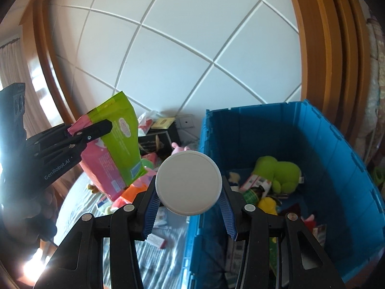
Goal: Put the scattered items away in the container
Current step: 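Carry the wipes pack with left tool while right tool carries the jar over the crate, then open both tools to drop the wipes pack and white jar into the crate, then move both tools back toward the pile on the table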
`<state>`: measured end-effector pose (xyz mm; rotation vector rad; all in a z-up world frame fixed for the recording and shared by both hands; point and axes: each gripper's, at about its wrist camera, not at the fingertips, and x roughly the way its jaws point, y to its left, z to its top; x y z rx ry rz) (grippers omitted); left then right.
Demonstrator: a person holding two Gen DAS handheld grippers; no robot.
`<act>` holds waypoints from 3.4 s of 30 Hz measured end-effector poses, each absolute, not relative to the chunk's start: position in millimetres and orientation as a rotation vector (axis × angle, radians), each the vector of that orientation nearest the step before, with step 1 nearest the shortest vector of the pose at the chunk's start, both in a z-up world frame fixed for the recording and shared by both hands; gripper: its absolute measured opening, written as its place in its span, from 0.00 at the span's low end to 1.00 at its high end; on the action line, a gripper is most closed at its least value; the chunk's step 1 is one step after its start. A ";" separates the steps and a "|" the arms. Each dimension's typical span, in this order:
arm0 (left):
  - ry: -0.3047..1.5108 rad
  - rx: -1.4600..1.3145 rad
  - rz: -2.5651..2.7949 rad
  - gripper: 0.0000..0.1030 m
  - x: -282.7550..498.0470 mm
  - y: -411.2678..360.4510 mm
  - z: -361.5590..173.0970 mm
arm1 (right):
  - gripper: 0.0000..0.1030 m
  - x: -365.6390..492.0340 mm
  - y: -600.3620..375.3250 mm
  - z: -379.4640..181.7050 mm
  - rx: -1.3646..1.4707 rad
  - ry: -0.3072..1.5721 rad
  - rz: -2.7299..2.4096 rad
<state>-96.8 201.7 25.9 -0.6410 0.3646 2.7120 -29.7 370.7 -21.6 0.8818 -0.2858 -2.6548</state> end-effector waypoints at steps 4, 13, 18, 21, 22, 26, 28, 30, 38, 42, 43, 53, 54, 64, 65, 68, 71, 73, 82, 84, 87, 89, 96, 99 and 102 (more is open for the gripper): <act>0.371 -0.628 2.670 0.16 -105.1 229.5 27.0 | 0.44 -30.4 393.7 -23.5 0.892 -0.307 -2.687; 0.395 -0.619 2.577 0.16 -124.6 283.2 28.3 | 0.44 -35.0 443.0 -29.4 0.918 -0.371 -2.764; 0.400 -0.622 2.527 0.16 -135.7 308.8 29.0 | 0.44 -39.8 469.1 -35.1 0.942 -0.410 -2.803; 0.403 -0.624 2.500 0.16 -141.7 322.4 28.5 | 0.44 -42.0 481.1 -38.5 0.960 -0.426 -2.823; 0.402 -0.625 2.493 0.16 -144.2 326.8 28.4 | 0.44 -42.4 484.6 -39.8 0.966 -0.431 -2.829; 0.397 -0.636 2.459 0.16 -152.5 342.6 26.2 | 0.44 -42.0 496.9 -43.8 0.991 -0.451 -2.849; 0.396 -0.638 2.445 0.16 -155.3 350.4 25.1 | 0.44 -41.8 502.5 -46.3 1.006 -0.462 -2.856; 0.394 -0.638 2.432 0.16 -157.8 357.9 25.2 | 0.44 -41.0 507.9 -48.3 1.020 -0.473 -2.860; 0.289 -0.653 2.380 1.00 -172.2 369.6 34.0 | 1.00 -47.9 523.7 -54.4 0.990 -0.504 -2.896; 0.243 -0.686 2.445 1.00 -177.4 348.8 35.4 | 1.00 -47.7 521.8 -60.7 1.000 -0.498 -2.906; 0.253 -0.691 2.466 1.00 -176.4 343.7 35.2 | 1.00 -46.0 518.6 -61.0 1.000 -0.490 -2.908; 0.282 -0.751 2.619 1.00 -136.1 276.0 32.4 | 1.00 -34.6 469.0 -44.0 0.999 -0.450 -2.862; 0.273 -0.766 2.631 1.00 -131.8 267.1 31.2 | 1.00 -33.8 462.9 -42.0 1.001 -0.446 -2.855; 0.186 -0.874 2.799 1.00 -89.0 162.7 21.1 | 1.00 -18.6 390.7 -32.4 1.043 -0.377 -2.752; 0.185 -0.883 2.818 1.00 -85.0 153.4 19.4 | 1.00 -17.5 382.6 -32.0 1.050 -0.369 -2.737; 0.188 -0.912 2.865 1.00 -72.6 128.6 14.5 | 1.00 -14.0 359.5 -31.2 1.066 -0.346 -2.702; 0.175 -0.940 2.896 1.00 -59.5 105.5 10.8 | 1.00 -10.7 338.2 -28.5 1.082 -0.314 -2.680; 0.172 -0.962 2.912 1.00 -51.5 92.9 7.6 | 1.00 -8.6 325.8 -25.7 1.090 -0.287 -2.672; 0.137 -1.060 2.968 1.00 -27.7 46.2 -4.0 | 1.00 3.8 285.4 -16.9 1.129 -0.210 -2.677; 0.125 -1.069 2.993 1.00 -23.6 39.1 -4.4 | 1.00 6.7 277.8 -14.5 1.131 -0.193 -2.677; 0.108 -1.071 3.026 1.00 -19.4 30.8 -5.1 | 1.00 11.6 266.8 -12.6 1.139 -0.158 -2.680; 0.112 -1.082 3.037 1.00 -18.4 27.9 -5.6 | 1.00 14.3 261.4 -11.9 1.142 -0.149 -2.678; 0.142 -1.106 3.095 1.00 -16.3 19.4 -8.9 | 1.00 17.1 252.2 -11.9 1.156 -0.142 -2.671; 0.136 -1.090 3.089 1.00 -13.1 16.8 -9.4 | 1.00 16.6 250.7 -12.8 1.163 -0.145 -2.668; 0.127 -1.078 3.079 1.00 -11.6 16.8 -9.0 | 1.00 16.6 248.4 -13.7 1.169 -0.145 -2.662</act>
